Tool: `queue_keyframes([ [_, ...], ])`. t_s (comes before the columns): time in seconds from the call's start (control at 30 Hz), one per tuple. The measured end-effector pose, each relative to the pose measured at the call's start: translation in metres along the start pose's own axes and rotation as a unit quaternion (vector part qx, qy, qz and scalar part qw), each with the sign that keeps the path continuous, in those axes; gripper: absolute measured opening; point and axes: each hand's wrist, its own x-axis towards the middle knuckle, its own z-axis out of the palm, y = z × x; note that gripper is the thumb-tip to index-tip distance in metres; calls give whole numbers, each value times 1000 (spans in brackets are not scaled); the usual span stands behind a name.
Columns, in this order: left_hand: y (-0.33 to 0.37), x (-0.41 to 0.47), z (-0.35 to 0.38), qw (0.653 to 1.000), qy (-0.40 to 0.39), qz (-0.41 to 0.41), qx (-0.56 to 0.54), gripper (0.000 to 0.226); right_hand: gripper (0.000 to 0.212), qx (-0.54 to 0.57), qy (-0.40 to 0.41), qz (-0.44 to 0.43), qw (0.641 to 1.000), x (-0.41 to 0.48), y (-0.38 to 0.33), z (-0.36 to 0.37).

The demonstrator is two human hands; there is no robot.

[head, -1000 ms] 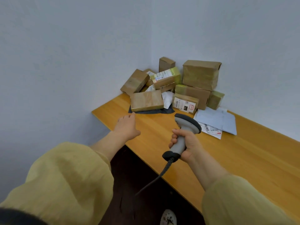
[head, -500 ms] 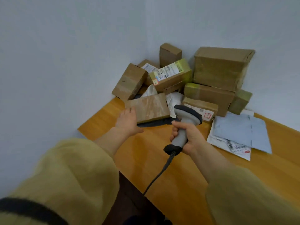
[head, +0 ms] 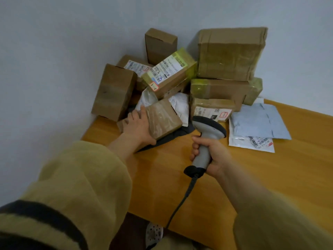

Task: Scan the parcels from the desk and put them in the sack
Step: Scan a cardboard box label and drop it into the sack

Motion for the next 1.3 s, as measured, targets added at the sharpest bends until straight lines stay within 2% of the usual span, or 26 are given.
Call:
queue_keyframes([
  [0.07,-7,-7,-5,995,-23,10,-92,136,5,18,18,-17,1000,-8,7,2],
  [0.1,-12,-13,-11,983,-52,14,-175,132,5,29,26,-26,999,-11,9,3],
  [0.13,-17,-21,-18,955,-89,20,-282,127,6,37,28,-35,998,-15,11,3],
  [0.2,-26,-42,-34,860,-157,39,-485,101,13,26,25,-50,998,-23,14,7],
  [0.23,-29,-53,-42,811,-194,45,-550,85,18,9,19,-57,998,-27,15,11],
  [0.27,-32,-63,-50,771,-231,53,-592,79,25,-10,11,-64,998,-33,16,16],
  [0.37,-35,-90,-62,666,-315,99,-669,96,36,-29,-42,-74,996,-47,21,27],
  [0.4,-34,-98,-65,640,-326,117,-685,97,34,-24,-71,-77,994,-53,22,29],
  [0.47,-29,-116,-67,613,-324,132,-708,92,29,-12,-117,-93,989,-63,25,29],
  [0.53,-23,-131,-69,620,-287,121,-721,83,34,-6,-129,-124,984,-72,26,22],
  [0.57,-20,-137,-71,640,-247,111,-719,75,38,-4,-120,-144,982,-77,26,17],
  [0.63,-12,-151,-77,702,-149,100,-689,53,36,9,-100,-178,979,-89,23,1],
  [0.7,-1,-166,-83,759,-90,97,-637,46,30,25,-89,-197,976,-101,21,-17],
  [0.77,17,-184,-87,808,-89,92,-575,42,34,27,-77,-202,976,-111,19,-34],
  [0.83,36,-200,-88,847,-165,85,-497,46,40,24,-74,-205,976,-123,19,-48],
  [0.9,55,-215,-87,855,-246,74,-451,67,39,24,-79,-208,975,-133,20,-60],
  [0.93,63,-221,-86,854,-262,66,-445,75,38,25,-82,-211,974,-137,21,-65],
  [1.03,81,-238,-82,855,-240,48,-457,73,35,16,-83,-223,971,-149,21,-83],
  [1.1,86,-243,-87,864,-175,46,-470,52,32,-24,-77,-227,970,-157,21,-95],
  [1.23,87,-244,-111,896,53,-3,-440,15,22,-174,-81,-233,953,-179,18,-114],
  [1.3,88,-241,-123,901,121,-12,-416,32,14,-243,-116,-241,932,-194,17,-118],
])
